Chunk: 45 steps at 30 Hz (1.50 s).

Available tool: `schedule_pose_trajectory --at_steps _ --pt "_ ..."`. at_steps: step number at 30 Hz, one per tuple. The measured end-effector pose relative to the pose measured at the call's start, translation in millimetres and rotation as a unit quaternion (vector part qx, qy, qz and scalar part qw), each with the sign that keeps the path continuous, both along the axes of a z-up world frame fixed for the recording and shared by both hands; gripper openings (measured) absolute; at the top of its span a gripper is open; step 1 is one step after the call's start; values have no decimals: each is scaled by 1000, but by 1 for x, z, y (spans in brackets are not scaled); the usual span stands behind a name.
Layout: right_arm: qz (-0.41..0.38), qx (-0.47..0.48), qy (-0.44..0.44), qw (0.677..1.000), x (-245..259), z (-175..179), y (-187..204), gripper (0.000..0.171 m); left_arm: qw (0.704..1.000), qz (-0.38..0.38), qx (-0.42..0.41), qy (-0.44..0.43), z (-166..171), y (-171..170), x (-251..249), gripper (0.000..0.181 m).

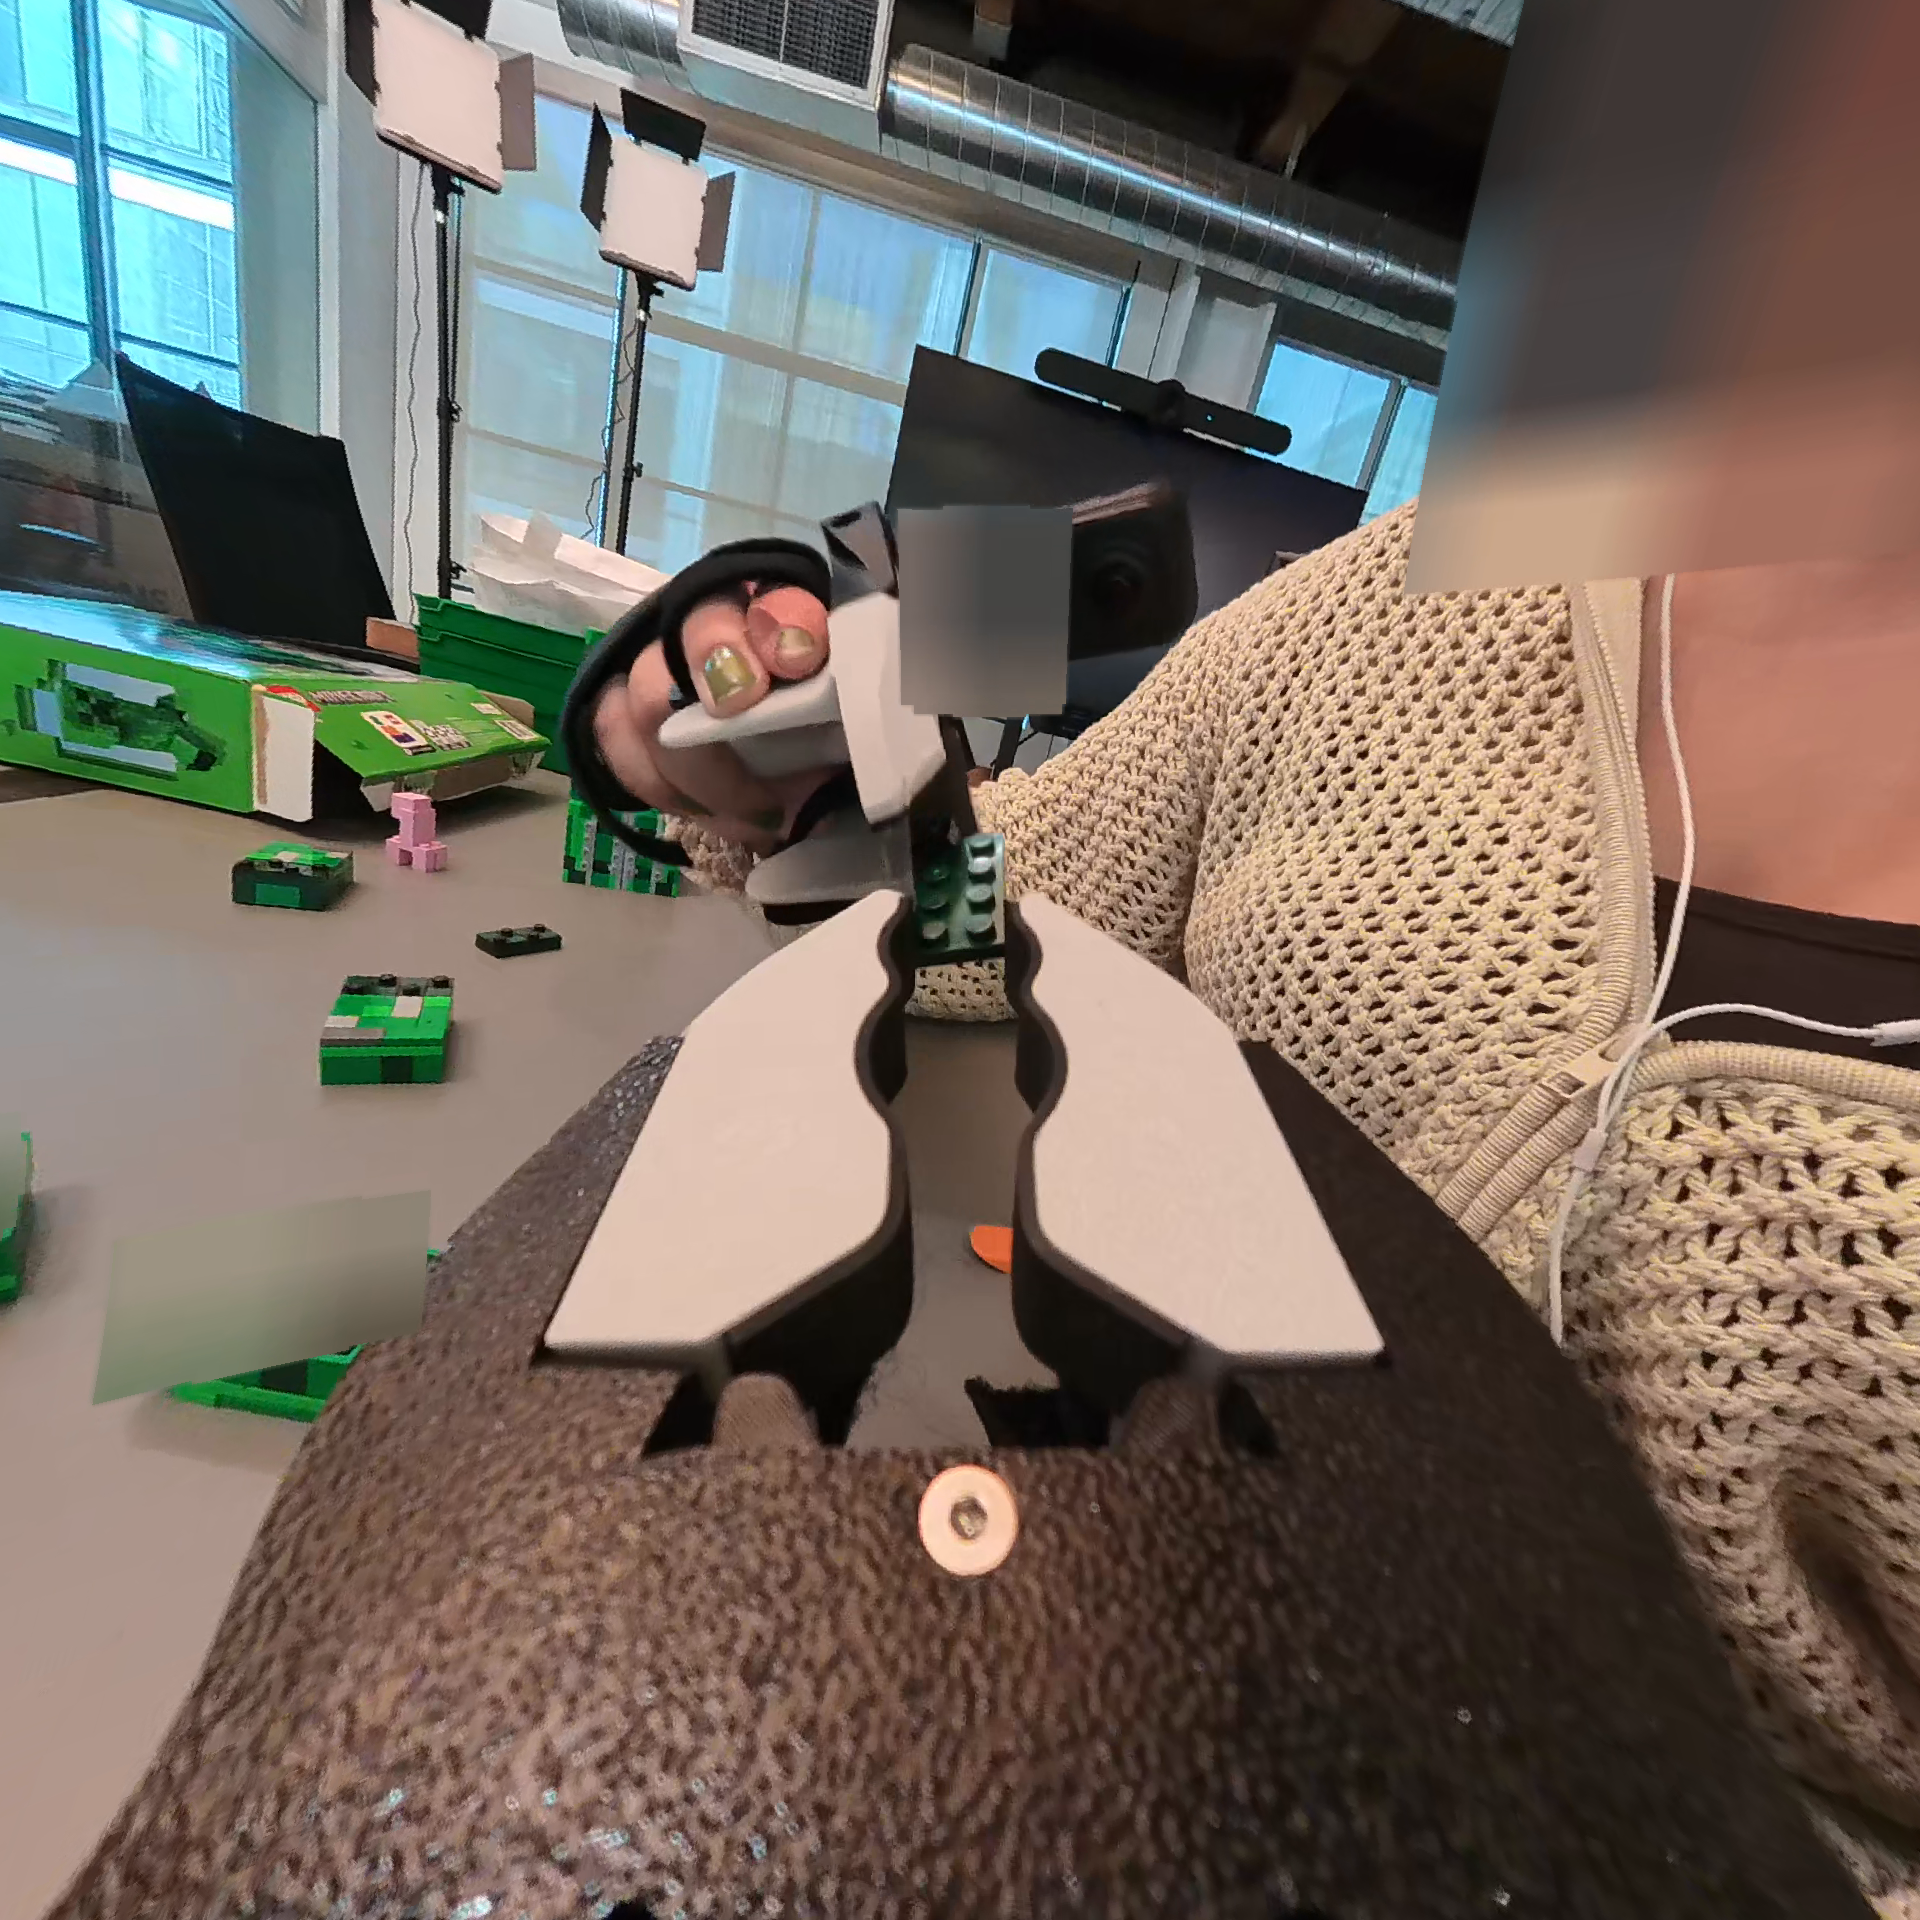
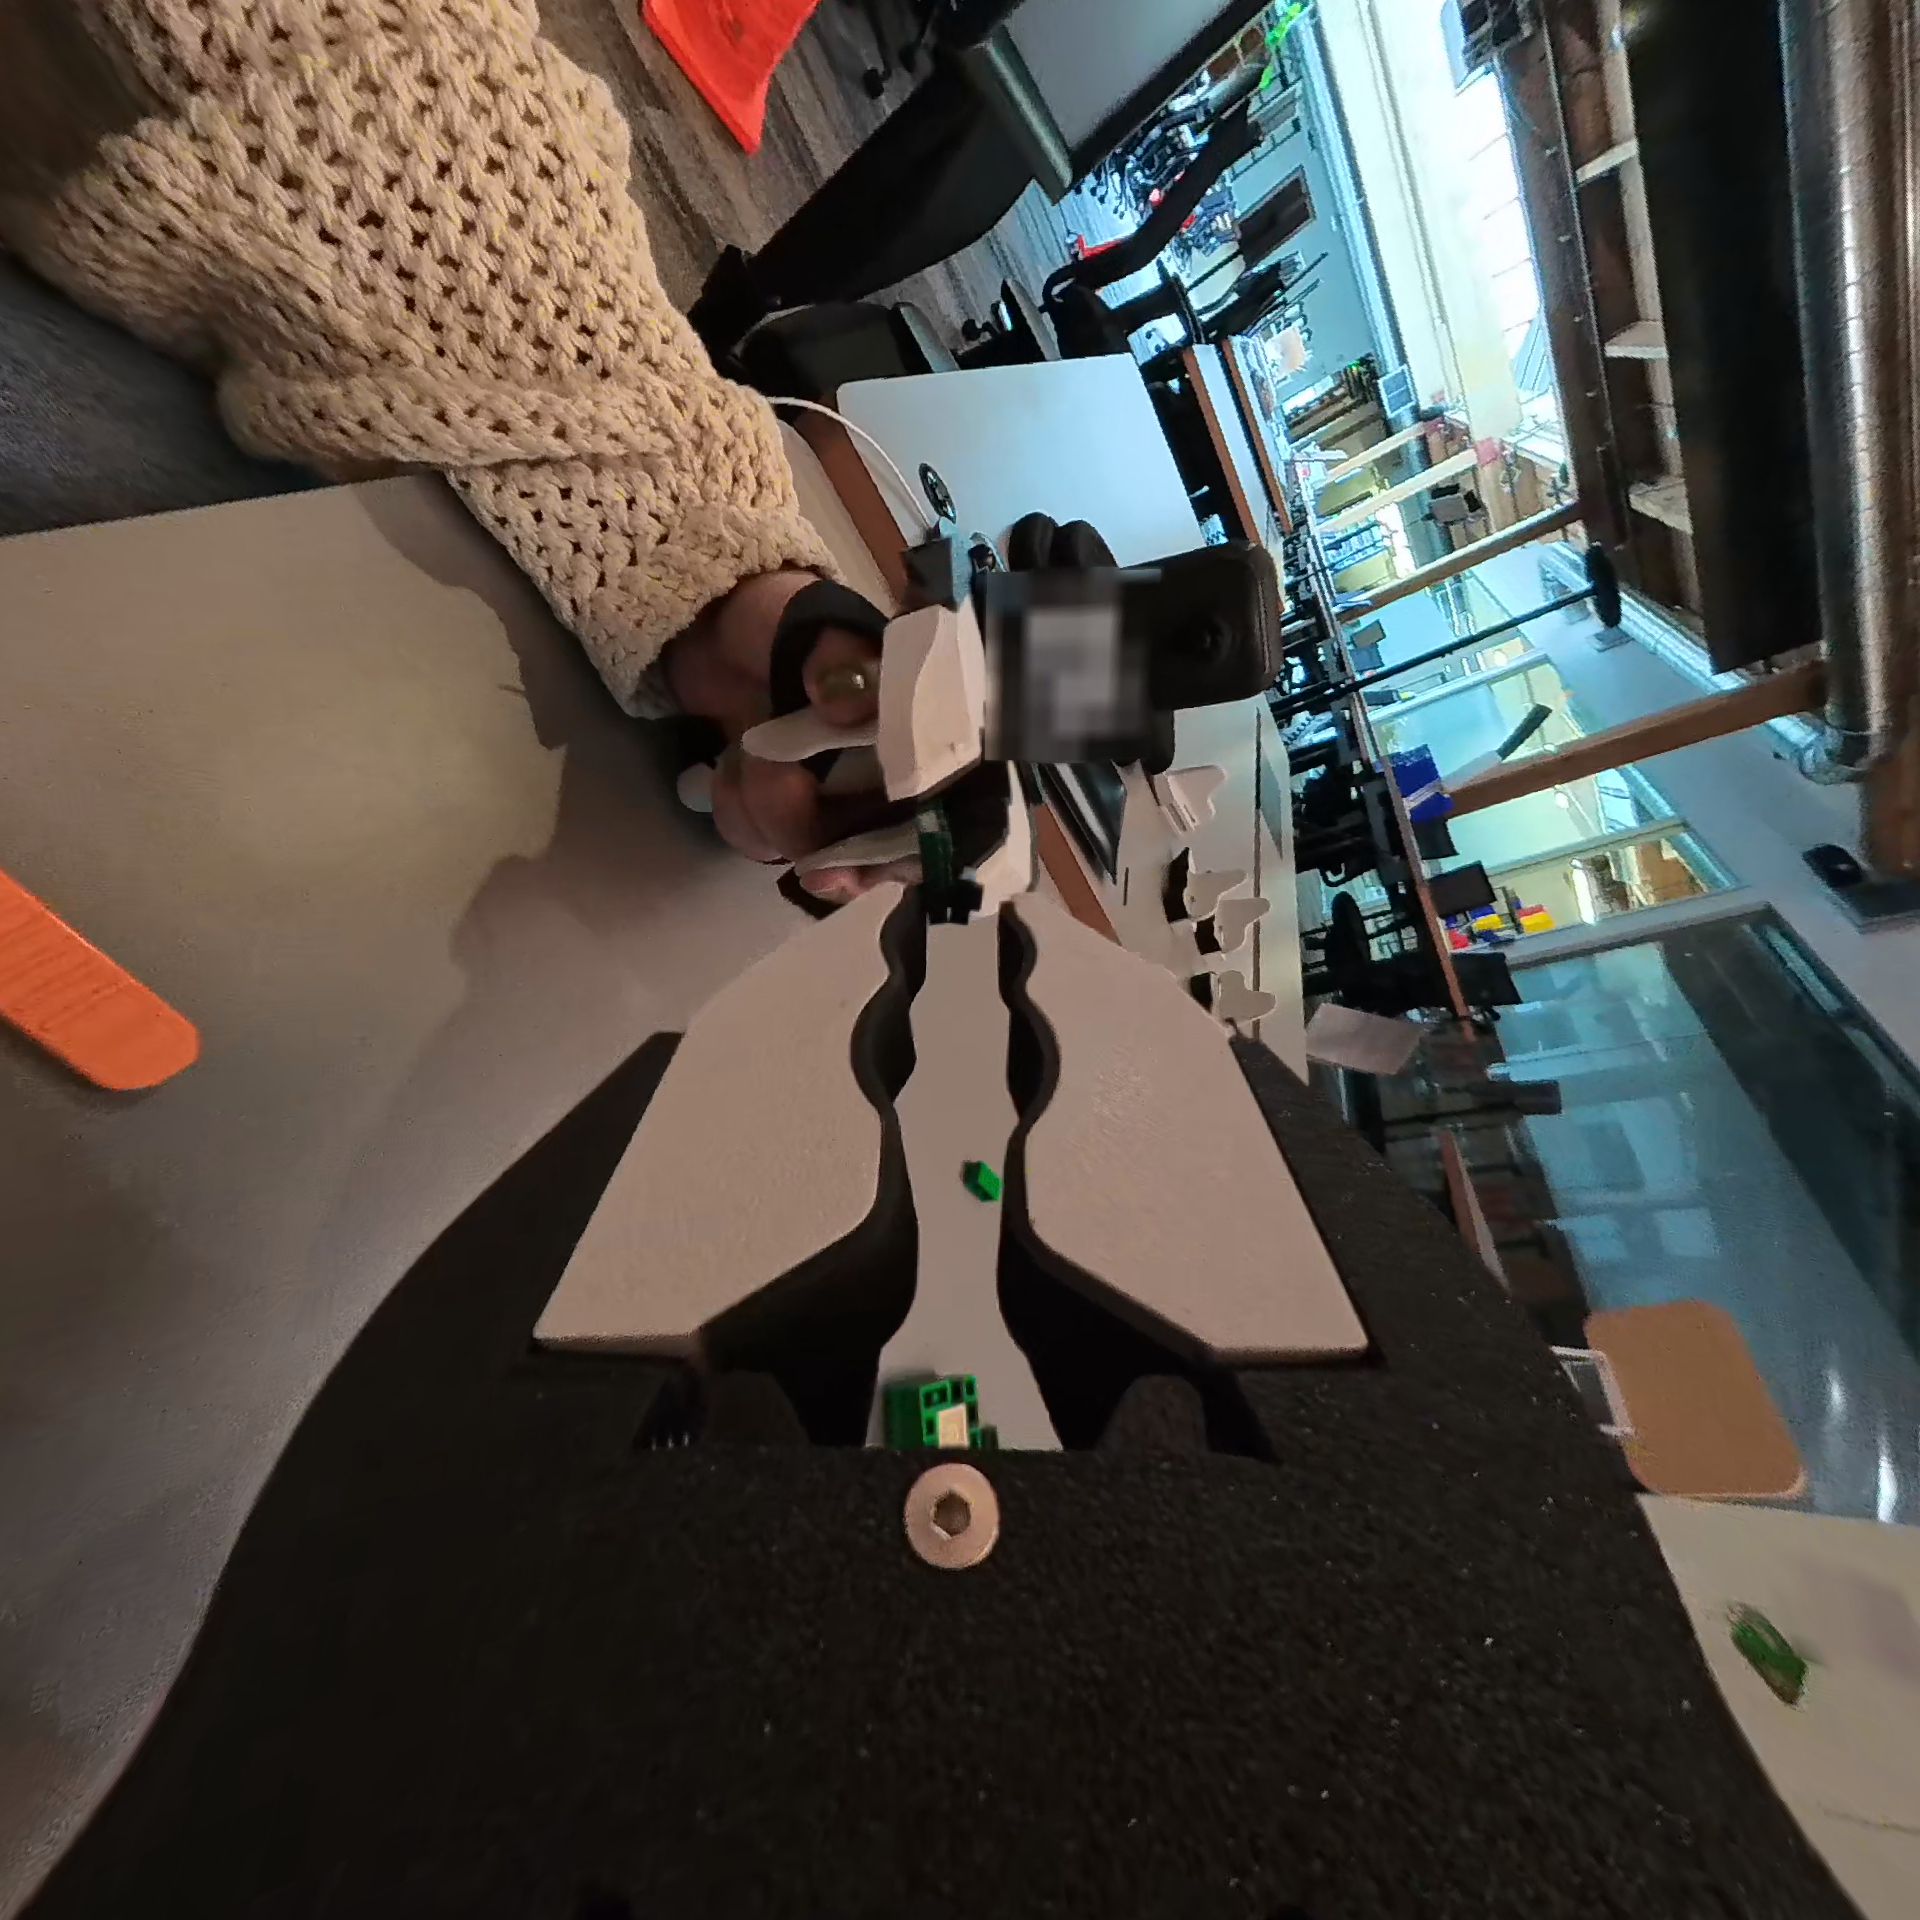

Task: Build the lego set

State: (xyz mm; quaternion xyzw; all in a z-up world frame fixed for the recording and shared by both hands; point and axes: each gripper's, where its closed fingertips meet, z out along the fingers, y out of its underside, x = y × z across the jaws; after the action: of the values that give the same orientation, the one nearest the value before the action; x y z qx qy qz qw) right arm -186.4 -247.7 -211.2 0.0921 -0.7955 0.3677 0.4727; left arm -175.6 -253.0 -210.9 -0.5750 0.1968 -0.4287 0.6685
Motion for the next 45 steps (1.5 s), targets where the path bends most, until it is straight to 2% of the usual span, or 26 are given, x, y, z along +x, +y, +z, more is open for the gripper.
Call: schedule_pose_trajectory --at_steps 14,21,25,30,45 --pt "16 49 -21 998 6 -7 0 5 999 -28 -21 0 -4 -1 5 15" --pt "0 32 -28 999 4 -4 -1 7 999 -34 -22 -19 -2 -2 3 15" --pt "4 15 -26 1000 4 0 -1 15 999 -35 -24 -18 -2 -1 4 15" --pt "16 20 -18 999 7 0 -5 10 999 -33 -29 -21 -3 0 3 15" --pt "28 56 -17 998 13 -2 -6 8 997 -59 -41 -13 -6 -2 9 15"
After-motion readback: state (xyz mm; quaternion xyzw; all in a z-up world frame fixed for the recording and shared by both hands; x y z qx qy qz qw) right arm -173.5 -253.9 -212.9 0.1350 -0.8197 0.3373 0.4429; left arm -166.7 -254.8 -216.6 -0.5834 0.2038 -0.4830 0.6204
